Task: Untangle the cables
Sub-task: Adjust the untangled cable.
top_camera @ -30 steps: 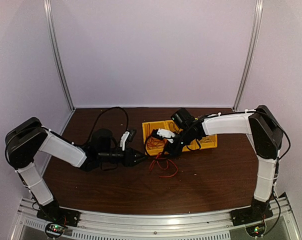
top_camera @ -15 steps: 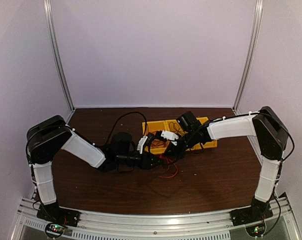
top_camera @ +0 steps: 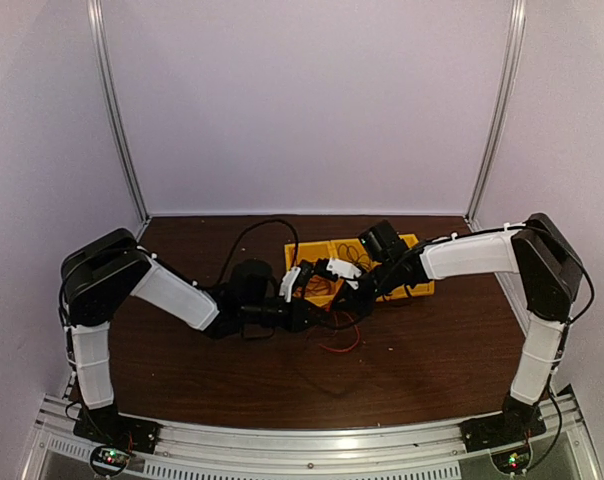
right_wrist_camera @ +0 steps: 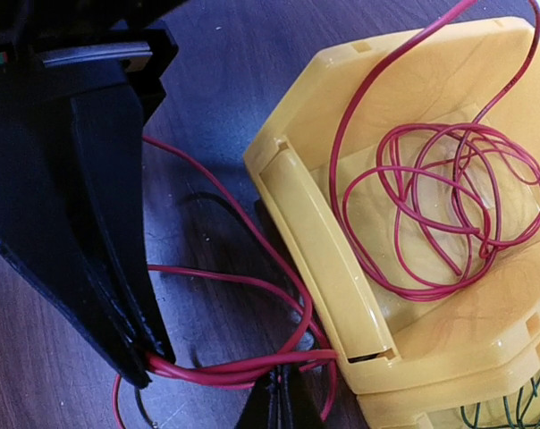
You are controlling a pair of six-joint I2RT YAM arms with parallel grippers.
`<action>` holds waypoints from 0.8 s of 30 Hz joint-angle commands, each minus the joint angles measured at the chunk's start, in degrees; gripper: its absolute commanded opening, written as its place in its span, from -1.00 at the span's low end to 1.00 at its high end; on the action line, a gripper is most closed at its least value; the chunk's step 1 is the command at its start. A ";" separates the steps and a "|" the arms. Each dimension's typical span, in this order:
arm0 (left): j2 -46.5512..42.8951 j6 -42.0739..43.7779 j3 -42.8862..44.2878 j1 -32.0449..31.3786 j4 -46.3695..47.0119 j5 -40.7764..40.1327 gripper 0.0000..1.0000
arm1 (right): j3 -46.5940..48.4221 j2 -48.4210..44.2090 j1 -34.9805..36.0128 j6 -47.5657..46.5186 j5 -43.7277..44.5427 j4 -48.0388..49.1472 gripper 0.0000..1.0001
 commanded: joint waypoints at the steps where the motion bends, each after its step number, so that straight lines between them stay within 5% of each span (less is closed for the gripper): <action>1: -0.16 0.09 -0.30 -0.10 0.00 -0.49 -1.00 | -0.71 -3.33 -0.83 0.71 -1.24 0.33 -0.81; 4: -1.91 0.58 -3.33 -0.10 4.66 1.66 -1.00 | -1.92 -4.68 -1.31 0.50 -1.60 0.88 -0.46; 7: -3.31 0.58 -6.47 -0.10 10.86 3.56 -1.00 | -2.17 -4.44 -1.65 0.02 -3.64 0.63 -0.33; 20: -5.03 0.58 -9.10 -0.10 17.64 8.04 -1.00 | -1.43 -2.25 -1.70 -2.40 -10.65 -1.97 -0.34; 24: -5.10 0.27 -9.46 -0.10 18.55 8.33 -1.00 | -1.21 -2.01 -1.80 -2.58 -11.40 -2.17 -0.57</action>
